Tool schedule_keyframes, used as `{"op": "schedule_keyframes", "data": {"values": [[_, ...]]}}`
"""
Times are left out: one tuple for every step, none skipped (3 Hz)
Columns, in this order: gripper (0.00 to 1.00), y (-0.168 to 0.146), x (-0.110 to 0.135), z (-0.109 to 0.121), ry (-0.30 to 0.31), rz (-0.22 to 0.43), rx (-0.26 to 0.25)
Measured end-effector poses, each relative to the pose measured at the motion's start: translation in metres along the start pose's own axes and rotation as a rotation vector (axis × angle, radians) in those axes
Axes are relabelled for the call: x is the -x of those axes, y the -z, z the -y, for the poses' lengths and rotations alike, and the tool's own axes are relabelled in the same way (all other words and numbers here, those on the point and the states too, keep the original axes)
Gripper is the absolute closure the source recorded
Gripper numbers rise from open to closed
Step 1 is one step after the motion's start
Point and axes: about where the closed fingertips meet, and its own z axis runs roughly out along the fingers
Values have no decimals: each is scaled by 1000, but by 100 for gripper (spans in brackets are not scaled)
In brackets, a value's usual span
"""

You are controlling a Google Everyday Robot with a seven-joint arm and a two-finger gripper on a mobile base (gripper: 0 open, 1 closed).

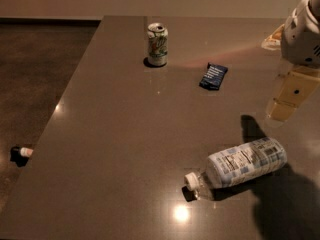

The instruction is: Pick rxbar blueberry

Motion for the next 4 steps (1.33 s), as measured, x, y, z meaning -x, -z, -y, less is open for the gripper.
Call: {"op": "schedule_keyframes", "data": {"values": [[0,-14,-4,18,37,-12,13],[0,-36,-7,40,95,-18,38],[0,-60,-9,70,170,-25,49],[0,-87,-8,101,279,-9,64]]}}
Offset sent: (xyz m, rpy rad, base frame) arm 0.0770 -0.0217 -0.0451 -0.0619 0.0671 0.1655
